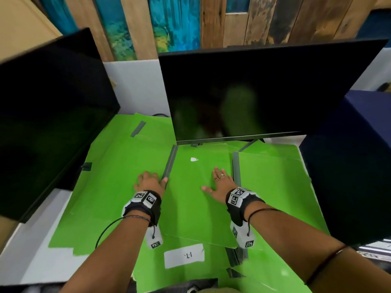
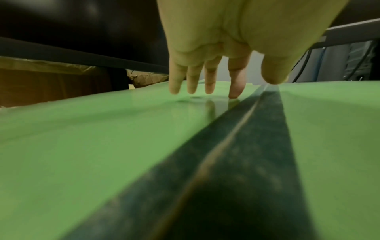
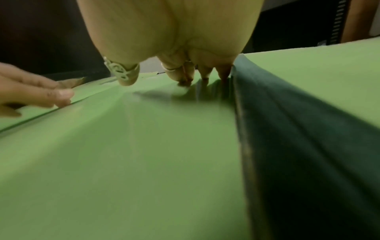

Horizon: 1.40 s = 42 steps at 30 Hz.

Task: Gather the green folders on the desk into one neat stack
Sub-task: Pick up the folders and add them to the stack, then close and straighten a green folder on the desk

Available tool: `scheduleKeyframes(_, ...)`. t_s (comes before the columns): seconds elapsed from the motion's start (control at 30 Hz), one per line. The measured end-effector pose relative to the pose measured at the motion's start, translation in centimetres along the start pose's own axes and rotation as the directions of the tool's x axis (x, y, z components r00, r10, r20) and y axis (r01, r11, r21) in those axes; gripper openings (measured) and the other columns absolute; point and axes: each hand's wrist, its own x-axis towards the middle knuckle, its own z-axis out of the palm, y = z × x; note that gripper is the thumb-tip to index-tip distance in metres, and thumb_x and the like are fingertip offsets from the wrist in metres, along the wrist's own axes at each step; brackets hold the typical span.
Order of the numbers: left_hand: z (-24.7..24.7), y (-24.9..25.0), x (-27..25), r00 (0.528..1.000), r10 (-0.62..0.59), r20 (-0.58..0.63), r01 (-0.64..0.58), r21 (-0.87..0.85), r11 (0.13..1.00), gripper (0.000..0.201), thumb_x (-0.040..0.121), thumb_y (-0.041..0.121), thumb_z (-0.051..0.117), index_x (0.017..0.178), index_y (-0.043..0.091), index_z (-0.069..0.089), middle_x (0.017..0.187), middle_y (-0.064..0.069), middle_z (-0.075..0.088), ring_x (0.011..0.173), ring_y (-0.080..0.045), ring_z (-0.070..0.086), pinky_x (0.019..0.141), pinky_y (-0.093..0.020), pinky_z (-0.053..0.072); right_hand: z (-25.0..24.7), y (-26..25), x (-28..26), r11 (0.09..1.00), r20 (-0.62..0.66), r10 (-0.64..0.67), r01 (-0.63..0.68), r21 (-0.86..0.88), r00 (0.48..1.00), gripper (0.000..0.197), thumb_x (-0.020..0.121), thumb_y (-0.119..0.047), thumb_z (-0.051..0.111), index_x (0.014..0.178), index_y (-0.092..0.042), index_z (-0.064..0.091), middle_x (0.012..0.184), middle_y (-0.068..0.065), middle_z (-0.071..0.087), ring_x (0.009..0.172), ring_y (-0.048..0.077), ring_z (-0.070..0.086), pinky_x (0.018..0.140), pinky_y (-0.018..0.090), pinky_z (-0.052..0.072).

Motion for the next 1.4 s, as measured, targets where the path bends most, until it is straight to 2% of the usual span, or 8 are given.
scheduleKeyframes(0.13,0.8,0.0,-0.5,0.999,0.016,0.035,-0.013,-0.074,0.997,0.077,0.085,0.062,0.042,0.14,0.01,0.029,0.148,-0.015,0.028,0.14,-0.035,0.023,0.108,-0.056,0.033,-1.3,-0.8,0.4,1.0,-0.066,0.011,-0.012,-0.007,0.998,0.067,0.095,-0.05,0.036,0.143,-0.004,0.03,0.154,0.011,0.021,0.143,0.028,0.019,0.117,0.046,0.018)
scheduleKeyframes(0.3,0.6,0.3,-1.2,0.994,0.047,0.097,-0.041,-0.061,0.997,0.074,0.078,0.06,0.056,0.136,0.021,0.032,0.143,-0.016,0.032,0.136,-0.039,0.026,0.106,-0.058,0.034,-4.0,-3.1,3.5,1.0,-0.146,0.01,-0.01,-0.002,0.989,0.046,0.094,-0.041,0.045,0.123,-0.006,0.055,0.136,0.016,0.045,0.122,0.028,0.048,0.102,0.042,0.043)
scheduleKeyframes(0.5,-0.9,-0.5,-1.9,0.984,0.032,0.173,-0.036,0.018,0.999,0.094,0.068,0.062,0.066,0.141,0.022,0.023,0.144,-0.011,0.029,0.134,-0.034,0.032,0.106,-0.055,0.036,-4.8,-6.2,6.9,0.996,-0.092,-0.087,0.087,-0.005,0.992,0.069,0.093,-0.039,0.049,0.147,-0.005,0.022,0.156,0.012,0.016,0.143,0.027,0.019,0.116,0.036,0.021)
scheduleKeyframes(0.63,-1.2,-1.6,-1.8,0.986,0.013,0.168,-0.008,-0.035,0.999,0.105,0.066,0.062,0.068,0.146,0.018,0.016,0.148,-0.013,0.025,0.138,-0.031,0.027,0.109,-0.051,0.034,-4.5,-7.6,8.8,0.996,-0.105,-0.017,0.007,-0.092,0.994,0.076,0.093,-0.052,0.038,0.148,-0.005,0.013,0.156,0.012,0.012,0.145,0.028,0.012,0.116,0.045,0.018)
scheduleKeyframes(0.8,-1.5,-2.5,-2.1,0.991,-0.023,0.134,0.035,-0.086,0.996,0.109,0.065,0.069,0.064,0.147,0.015,0.016,0.15,-0.017,0.02,0.14,-0.035,0.021,0.114,-0.047,0.027,-4.2,-8.6,9.5,0.998,-0.215,-0.016,0.003,-0.063,0.976,0.072,0.09,-0.057,0.041,0.141,-0.007,0.034,0.147,0.016,0.03,0.138,0.031,0.026,0.114,0.049,0.021)
scheduleKeyframes(0.97,-2.6,-2.0,-2.0,0.987,-0.072,0.141,0.088,-0.11,0.99,0.118,0.06,0.073,0.063,0.146,0.01,0.014,0.151,-0.018,0.018,0.14,-0.036,0.019,0.115,-0.046,0.025,-4.1,-9.3,8.5,0.987,-0.303,-0.047,0.092,0.135,0.952,0.053,0.093,-0.046,0.045,0.133,-0.012,0.049,0.141,0.015,0.04,0.132,0.031,0.033,0.11,0.038,0.024)
scheduleKeyframes(1.27,-8.2,0.6,-2.4,0.986,-0.084,0.146,0.136,-0.398,0.907,0.127,0.051,0.069,0.073,0.146,0.006,0.017,0.154,-0.014,0.017,0.14,-0.033,0.026,0.113,-0.042,0.032,-7.3,-10.4,5.9,0.764,-0.452,-0.042,0.32,0.56,0.891,0.018,0.095,-0.018,0.048,0.103,-0.011,0.062,0.115,0.008,0.061,0.114,0.024,0.05,0.101,0.032,0.029)
scheduleKeyframes(1.4,-10.3,1.0,-1.2,0.993,0.05,0.112,0.044,-0.704,0.709,0.124,0.027,0.075,0.078,0.13,0.013,0.046,0.133,-0.007,0.055,0.116,-0.023,0.057,0.098,-0.039,0.049,-10.4,-11.5,4.2,0.585,-0.538,-0.167,0.522,0.62,0.826,0.011,0.093,-0.008,0.05,0.089,-0.017,0.055,0.093,0.0,0.055,0.094,0.013,0.047,0.098,0.031,0.034)
